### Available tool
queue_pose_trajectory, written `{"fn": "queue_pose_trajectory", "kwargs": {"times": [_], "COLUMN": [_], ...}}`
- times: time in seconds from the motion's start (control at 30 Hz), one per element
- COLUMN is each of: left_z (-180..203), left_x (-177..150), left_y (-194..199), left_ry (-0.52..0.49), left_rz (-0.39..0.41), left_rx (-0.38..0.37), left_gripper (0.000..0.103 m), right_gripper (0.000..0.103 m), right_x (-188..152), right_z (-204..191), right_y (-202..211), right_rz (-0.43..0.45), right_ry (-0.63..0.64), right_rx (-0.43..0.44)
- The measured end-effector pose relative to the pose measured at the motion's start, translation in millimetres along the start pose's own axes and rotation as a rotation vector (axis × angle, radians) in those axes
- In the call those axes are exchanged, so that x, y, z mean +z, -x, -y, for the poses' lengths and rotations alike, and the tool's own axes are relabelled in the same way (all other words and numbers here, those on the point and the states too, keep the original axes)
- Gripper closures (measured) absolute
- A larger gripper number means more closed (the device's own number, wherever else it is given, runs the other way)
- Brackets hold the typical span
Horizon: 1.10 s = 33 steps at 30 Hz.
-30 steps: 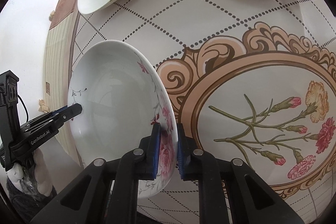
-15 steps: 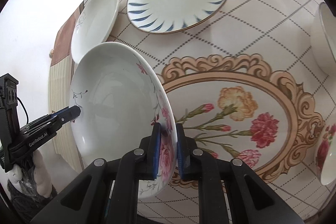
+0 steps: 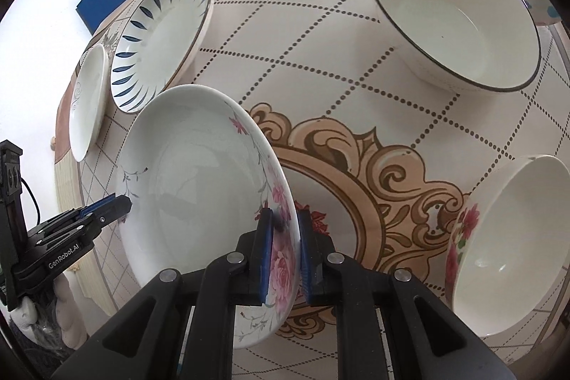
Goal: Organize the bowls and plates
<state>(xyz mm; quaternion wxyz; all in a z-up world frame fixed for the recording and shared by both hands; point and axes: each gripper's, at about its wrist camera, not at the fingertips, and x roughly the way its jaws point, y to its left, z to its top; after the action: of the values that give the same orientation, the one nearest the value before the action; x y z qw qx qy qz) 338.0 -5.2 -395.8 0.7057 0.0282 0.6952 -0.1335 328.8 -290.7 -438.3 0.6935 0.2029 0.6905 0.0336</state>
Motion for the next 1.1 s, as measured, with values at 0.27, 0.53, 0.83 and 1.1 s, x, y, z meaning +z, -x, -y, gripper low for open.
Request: {"fn": "queue_pose_trajectory", "kwargs": {"times": [0.27,0.53,0.83,1.1], "left_z": [3,19,-4,-45], "left_x": [-1,6,4,-11], "left_y": [-7,-19,-9,41], "left_ry": [0.000,0.011,0.085,0.181], "left_rz": [-0.003,-0.001,-0.035,0.051], "left_rx": [0.025,0.025,0.018,0.048], "left_gripper": [0.086,0.086,0.085,0.083], "right_gripper": [0.087,0.086,0.086,0.082], "right_x": [2,6,1,-4], "right_z": [0,-15,-20,-25], "right_y": [-8,-20,-22,3], "right_rz": [-0.005,-0.026,-0.054,-0.039], "right_ry": [0.011,0.020,0.045,0.036], "right_rx": [-0.008,-0.031,-0.072,-0.084]}}
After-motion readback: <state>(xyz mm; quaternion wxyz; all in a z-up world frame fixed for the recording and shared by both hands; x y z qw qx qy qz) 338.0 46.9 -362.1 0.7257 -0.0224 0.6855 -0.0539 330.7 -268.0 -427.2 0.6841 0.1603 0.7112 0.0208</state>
